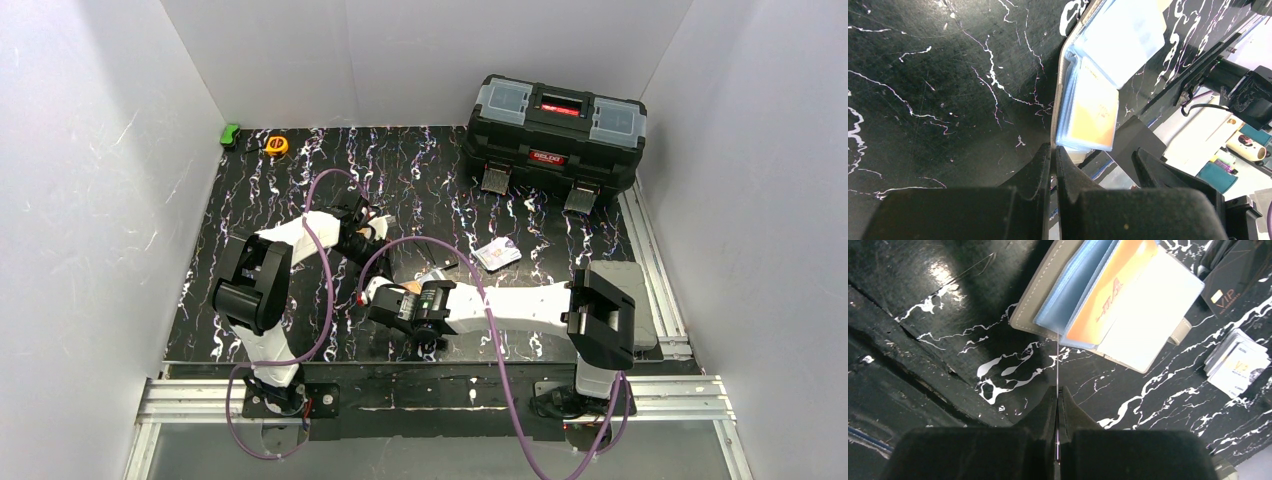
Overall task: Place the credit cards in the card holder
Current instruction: Insert the credit card into the card holder.
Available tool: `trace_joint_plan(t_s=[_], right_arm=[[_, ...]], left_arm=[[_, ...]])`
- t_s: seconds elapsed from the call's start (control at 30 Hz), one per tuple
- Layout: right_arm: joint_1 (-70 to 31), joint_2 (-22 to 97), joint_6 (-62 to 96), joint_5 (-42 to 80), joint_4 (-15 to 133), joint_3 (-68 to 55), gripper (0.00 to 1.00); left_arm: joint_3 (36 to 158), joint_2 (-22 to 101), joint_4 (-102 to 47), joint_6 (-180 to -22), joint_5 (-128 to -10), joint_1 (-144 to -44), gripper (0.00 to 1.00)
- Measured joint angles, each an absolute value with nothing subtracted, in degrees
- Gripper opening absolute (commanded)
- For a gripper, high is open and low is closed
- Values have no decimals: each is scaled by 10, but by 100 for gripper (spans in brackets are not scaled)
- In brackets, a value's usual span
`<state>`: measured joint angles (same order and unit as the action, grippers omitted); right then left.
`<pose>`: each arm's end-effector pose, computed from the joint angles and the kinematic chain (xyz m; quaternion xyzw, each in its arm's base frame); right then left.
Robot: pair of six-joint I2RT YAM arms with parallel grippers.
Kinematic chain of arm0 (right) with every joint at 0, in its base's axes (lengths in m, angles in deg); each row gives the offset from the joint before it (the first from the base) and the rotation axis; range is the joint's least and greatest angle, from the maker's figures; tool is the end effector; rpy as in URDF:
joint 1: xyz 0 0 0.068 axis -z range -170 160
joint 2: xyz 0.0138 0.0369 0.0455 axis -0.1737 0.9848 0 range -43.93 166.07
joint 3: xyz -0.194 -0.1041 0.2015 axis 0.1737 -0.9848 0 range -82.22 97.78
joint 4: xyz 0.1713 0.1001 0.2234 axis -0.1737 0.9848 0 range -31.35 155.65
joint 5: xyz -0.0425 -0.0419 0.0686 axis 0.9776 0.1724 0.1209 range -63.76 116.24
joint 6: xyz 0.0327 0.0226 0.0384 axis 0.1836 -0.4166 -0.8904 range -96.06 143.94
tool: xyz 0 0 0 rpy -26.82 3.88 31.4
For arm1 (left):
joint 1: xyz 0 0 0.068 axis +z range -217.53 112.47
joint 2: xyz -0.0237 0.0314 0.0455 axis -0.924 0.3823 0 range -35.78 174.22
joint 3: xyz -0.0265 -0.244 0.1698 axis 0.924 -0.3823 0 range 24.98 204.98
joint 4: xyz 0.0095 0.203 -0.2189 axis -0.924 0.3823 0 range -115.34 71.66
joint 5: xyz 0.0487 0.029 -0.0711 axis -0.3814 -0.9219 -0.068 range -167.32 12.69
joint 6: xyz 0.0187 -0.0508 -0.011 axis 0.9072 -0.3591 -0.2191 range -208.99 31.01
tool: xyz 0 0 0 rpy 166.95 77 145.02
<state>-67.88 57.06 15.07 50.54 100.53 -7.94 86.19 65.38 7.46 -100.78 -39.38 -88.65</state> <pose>0.0982 0.3839 0.2235 -0.5119 0.8137 -0.0256 0.2740 0.3307 -0.1525 0.1627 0.1246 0.9279 -0.3484 0.0450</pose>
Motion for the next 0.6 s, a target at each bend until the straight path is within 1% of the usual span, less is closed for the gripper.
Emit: trace_joint_plan(t_s=[0.6], right_arm=[[-672, 582, 125, 598, 1011, -76, 1]], left_arm=[[862, 654, 70, -1010, -392, -887, 0]])
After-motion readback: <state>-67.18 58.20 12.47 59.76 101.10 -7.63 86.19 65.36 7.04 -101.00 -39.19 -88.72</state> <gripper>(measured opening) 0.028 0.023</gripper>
